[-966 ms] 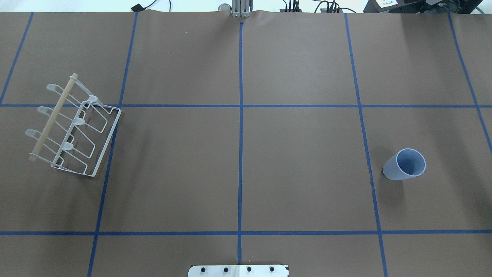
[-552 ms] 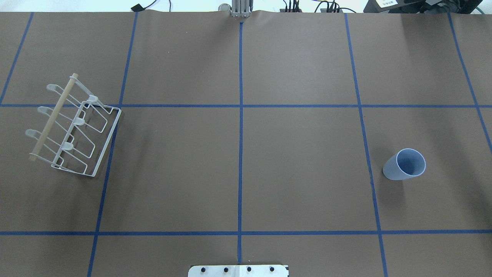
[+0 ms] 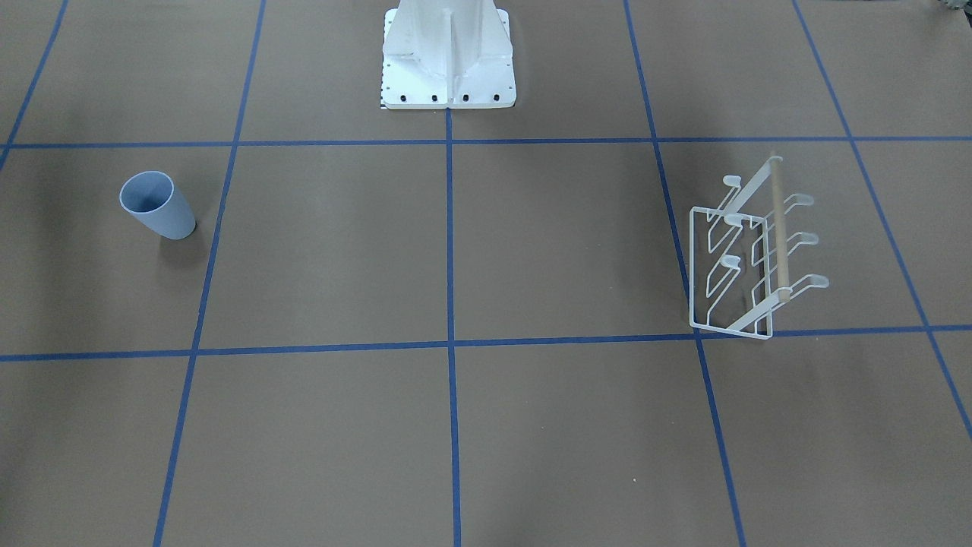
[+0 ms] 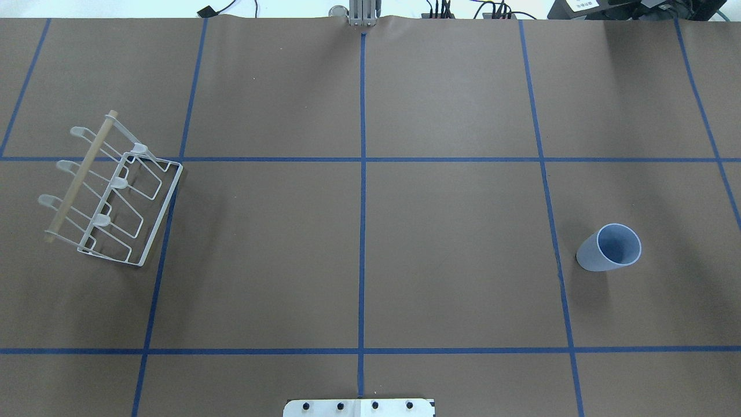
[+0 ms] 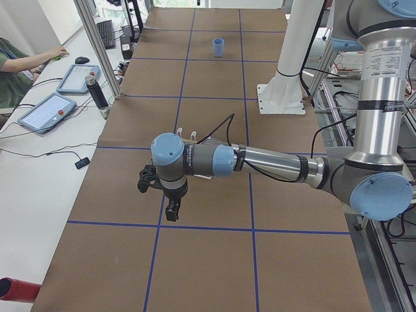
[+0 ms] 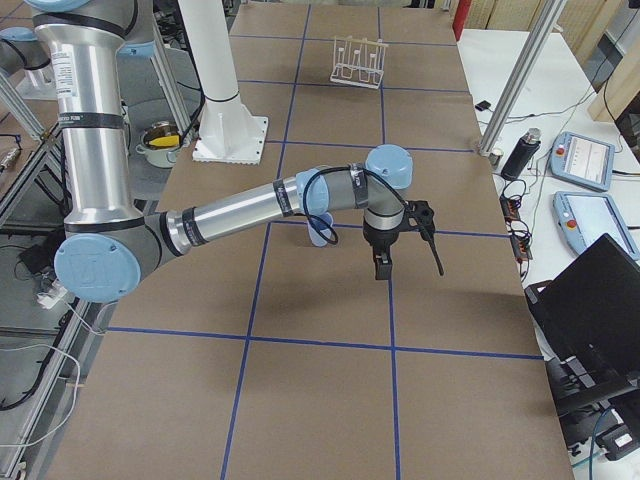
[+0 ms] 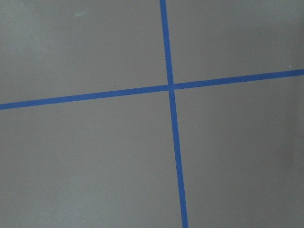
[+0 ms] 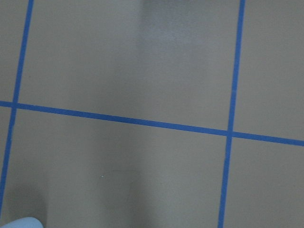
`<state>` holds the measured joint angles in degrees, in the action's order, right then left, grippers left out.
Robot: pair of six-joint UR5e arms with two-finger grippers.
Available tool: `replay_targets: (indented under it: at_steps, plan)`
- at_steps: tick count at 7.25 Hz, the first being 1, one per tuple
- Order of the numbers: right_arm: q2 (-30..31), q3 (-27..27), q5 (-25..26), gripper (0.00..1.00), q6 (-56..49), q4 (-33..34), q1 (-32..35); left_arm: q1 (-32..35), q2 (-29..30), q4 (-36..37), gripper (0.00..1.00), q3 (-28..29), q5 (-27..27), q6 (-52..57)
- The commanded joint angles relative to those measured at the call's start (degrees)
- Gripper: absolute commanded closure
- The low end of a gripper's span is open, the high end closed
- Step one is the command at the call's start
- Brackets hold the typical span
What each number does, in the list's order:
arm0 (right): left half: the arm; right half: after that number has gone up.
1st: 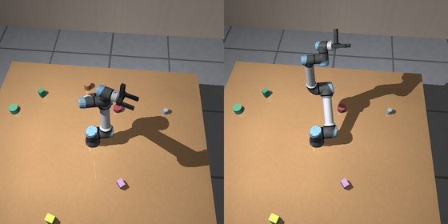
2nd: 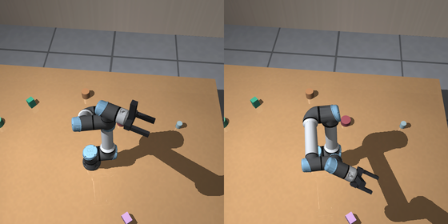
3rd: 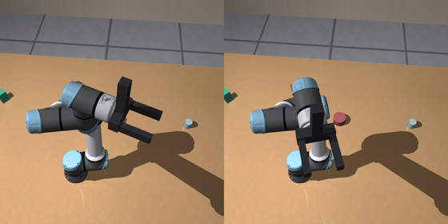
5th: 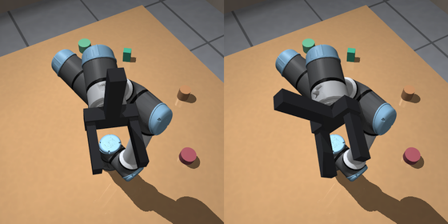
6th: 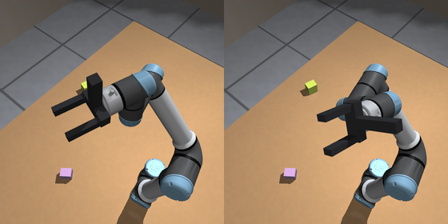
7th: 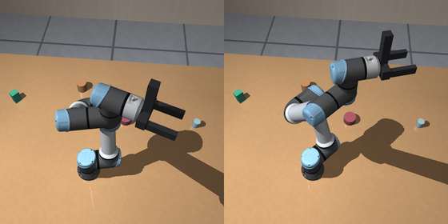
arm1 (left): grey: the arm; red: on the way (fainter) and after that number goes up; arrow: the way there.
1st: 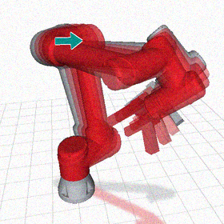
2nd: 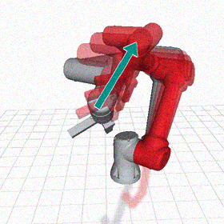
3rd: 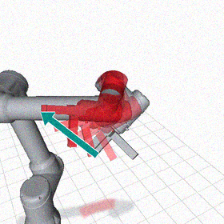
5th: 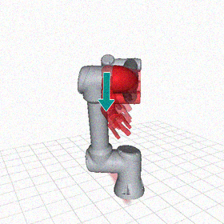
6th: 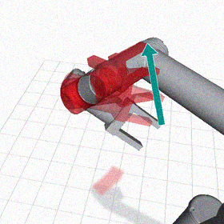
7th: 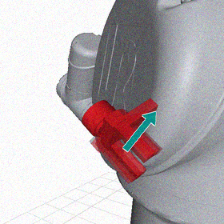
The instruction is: Hang cup on cup holder
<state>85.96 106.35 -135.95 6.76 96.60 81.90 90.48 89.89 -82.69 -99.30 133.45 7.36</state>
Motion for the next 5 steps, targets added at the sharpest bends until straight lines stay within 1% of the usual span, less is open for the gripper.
replay_targets:
  at_steps: [1, 2, 3, 4, 5]
  plan:
    - [-0.44, 1.05, -3.79, 0.0, 14.67, -9.98, -9.07, -0.04, -0.24, -0.19, 0.01, -0.19, -0.03, 0.29]
    - [1.65, 0.88, -3.62, 0.0, 17.81, -14.64, -13.13, -0.04, -0.41, -1.33, 0.01, -0.02, 0.06, 0.29]
    - [3.75, 1.05, -3.62, 0.0, 17.76, -18.95, -14.91, -0.04, -0.59, -2.03, 0.01, 0.07, 0.06, 0.29]
    - [7.43, 0.88, -3.62, 0.0, 17.93, -24.91, -16.67, -0.04, -0.85, -2.04, 0.01, -0.01, 0.06, 0.29]
    - [9.21, 0.79, -3.62, 0.0, 17.93, -27.84, -18.25, -0.04, -0.94, -2.04, 0.01, -0.19, 0.06, 0.29]
